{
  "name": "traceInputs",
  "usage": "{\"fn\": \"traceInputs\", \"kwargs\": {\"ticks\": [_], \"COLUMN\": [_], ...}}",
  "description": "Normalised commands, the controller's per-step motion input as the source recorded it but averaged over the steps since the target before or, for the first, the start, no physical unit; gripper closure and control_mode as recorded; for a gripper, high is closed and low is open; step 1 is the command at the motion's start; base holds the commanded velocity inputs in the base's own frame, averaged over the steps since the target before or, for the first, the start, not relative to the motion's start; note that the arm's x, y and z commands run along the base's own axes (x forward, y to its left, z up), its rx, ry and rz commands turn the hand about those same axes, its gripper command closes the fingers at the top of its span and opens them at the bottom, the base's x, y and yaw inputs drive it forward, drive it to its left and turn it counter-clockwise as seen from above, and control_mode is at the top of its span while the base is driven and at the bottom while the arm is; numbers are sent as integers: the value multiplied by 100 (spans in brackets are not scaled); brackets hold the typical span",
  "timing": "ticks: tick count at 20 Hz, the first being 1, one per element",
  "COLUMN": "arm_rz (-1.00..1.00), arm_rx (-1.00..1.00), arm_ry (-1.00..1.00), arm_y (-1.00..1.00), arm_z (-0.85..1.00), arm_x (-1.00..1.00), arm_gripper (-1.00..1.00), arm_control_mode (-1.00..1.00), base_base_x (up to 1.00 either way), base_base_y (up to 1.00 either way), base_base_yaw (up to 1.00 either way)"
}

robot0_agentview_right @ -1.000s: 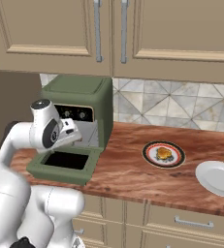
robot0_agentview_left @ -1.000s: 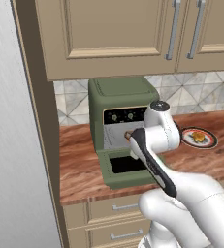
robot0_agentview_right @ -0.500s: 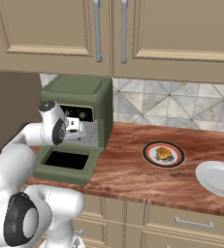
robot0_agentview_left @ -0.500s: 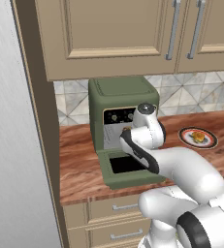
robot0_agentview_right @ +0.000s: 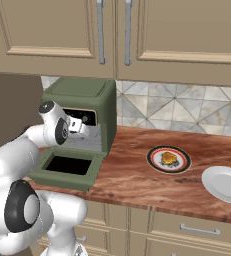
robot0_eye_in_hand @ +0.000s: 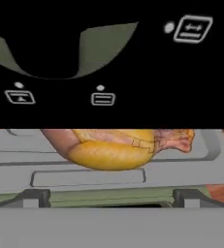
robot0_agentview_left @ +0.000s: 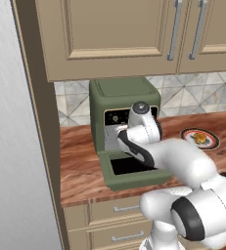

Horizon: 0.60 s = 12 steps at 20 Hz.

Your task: Open the toaster oven door. Place the bread on the bottom tray in the toaster oven and place the chicken drumstick on the top tray.

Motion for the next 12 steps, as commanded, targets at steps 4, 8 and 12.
{"fn": "traceInputs", "kwargs": {"ticks": [4,8,12], "arm_rz": [-5,0,0], "arm_rx": [18,12,1], "arm_ry": [-17,-3,-2], "arm_y": [-13,-18,-5], "arm_z": [14,3,-29], "arm_x": [-76,-65,-20], "arm_gripper": [-100,-100,-100], "arm_control_mode": [-100,-100,-100], "base_base_x": [0,0,0], "base_base_y": [0,0,0], "base_base_yaw": [0,0,0]}}
